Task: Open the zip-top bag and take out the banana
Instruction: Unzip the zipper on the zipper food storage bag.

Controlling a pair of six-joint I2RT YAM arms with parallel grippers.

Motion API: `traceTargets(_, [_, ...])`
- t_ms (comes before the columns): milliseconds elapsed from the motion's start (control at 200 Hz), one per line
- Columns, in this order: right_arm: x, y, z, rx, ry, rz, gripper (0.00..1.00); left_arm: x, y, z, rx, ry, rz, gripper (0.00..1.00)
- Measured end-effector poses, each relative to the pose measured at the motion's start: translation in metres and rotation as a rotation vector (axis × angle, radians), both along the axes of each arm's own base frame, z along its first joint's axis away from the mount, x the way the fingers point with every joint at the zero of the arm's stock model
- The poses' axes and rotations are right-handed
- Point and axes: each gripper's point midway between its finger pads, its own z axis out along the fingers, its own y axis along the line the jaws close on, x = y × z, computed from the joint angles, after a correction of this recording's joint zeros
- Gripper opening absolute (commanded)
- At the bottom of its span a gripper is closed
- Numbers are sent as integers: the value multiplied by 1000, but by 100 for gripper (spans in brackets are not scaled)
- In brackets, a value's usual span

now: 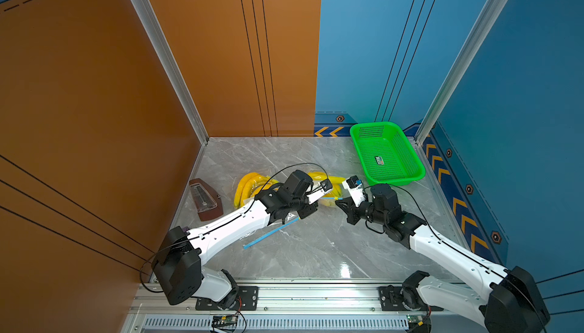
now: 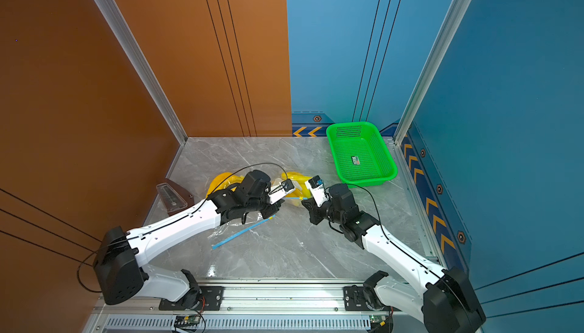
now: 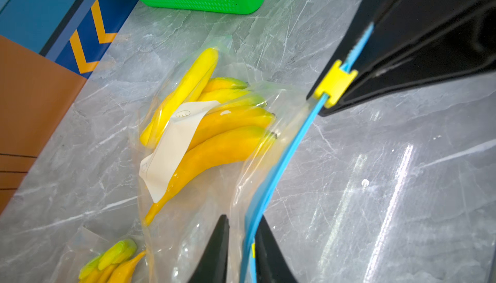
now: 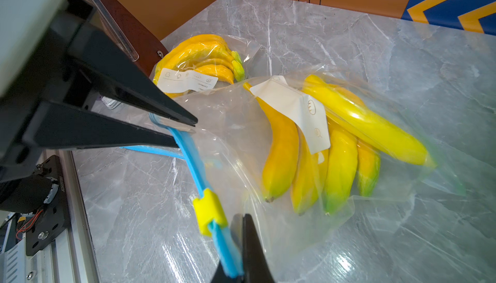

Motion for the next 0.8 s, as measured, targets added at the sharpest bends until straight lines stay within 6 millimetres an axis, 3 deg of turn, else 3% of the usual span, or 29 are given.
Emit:
traceTargets(150, [-4, 4, 0, -2, -4, 18, 0, -5, -11, 10, -43, 14, -45, 62])
traceTargets(340, [-7, 7, 0, -6, -8, 33, 0, -4, -41, 30, -102, 5, -125, 51])
traceTargets(636, [-4, 3, -4, -23, -3, 8, 0, -8, -56, 23, -120, 39, -192, 35])
traceTargets(801, [-4, 4, -3, -24, -5, 11, 0, -13, -61, 27, -147, 46, -239, 34])
